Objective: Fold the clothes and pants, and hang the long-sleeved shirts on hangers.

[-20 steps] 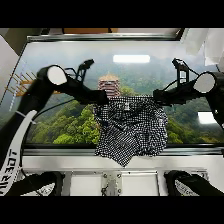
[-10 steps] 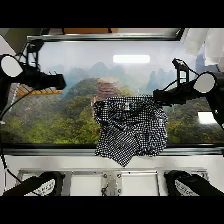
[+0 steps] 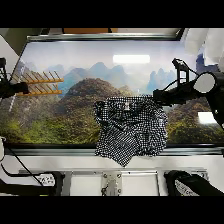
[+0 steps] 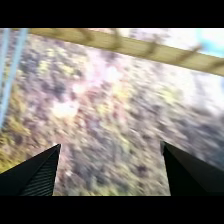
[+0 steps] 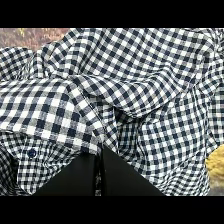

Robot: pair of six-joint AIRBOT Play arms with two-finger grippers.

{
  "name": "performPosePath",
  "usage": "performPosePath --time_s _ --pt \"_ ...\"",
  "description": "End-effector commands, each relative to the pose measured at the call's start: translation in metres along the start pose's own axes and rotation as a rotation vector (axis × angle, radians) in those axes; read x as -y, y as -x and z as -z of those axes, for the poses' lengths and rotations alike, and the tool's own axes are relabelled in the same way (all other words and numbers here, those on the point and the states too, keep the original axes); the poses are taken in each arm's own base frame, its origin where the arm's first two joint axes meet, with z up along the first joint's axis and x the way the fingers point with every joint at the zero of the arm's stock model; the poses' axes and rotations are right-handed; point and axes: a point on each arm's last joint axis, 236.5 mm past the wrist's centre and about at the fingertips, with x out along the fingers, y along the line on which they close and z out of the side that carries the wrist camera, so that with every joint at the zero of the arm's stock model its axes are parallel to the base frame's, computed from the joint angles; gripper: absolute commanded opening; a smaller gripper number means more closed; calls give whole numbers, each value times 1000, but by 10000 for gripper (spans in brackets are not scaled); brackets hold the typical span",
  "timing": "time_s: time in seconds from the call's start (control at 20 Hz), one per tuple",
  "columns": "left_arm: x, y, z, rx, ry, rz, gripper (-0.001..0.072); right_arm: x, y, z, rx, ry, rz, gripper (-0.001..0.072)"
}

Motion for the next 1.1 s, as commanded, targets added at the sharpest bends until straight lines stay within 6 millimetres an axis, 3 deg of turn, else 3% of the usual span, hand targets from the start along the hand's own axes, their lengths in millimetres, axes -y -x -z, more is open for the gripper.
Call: performPosePath --time_s 0.0,0.15,0.35,0.6,1.05 --pt "-56 -56 2 27 5 -81 720 0 0 0 -1 1 -1 23" --pt "-80 -82 2 35 -93 -178 719 0 0 0 -1 1 0 23" --pt "-90 -113 -5 13 -140 -215 719 0 0 0 -1 1 0 22" --pt "-102 -137 -18 -20 -115 -228 719 0 0 0 -1 1 0 22" --pt "-102 -182 12 -85 -114 -208 719 0 0 0 -1 1 0 22"
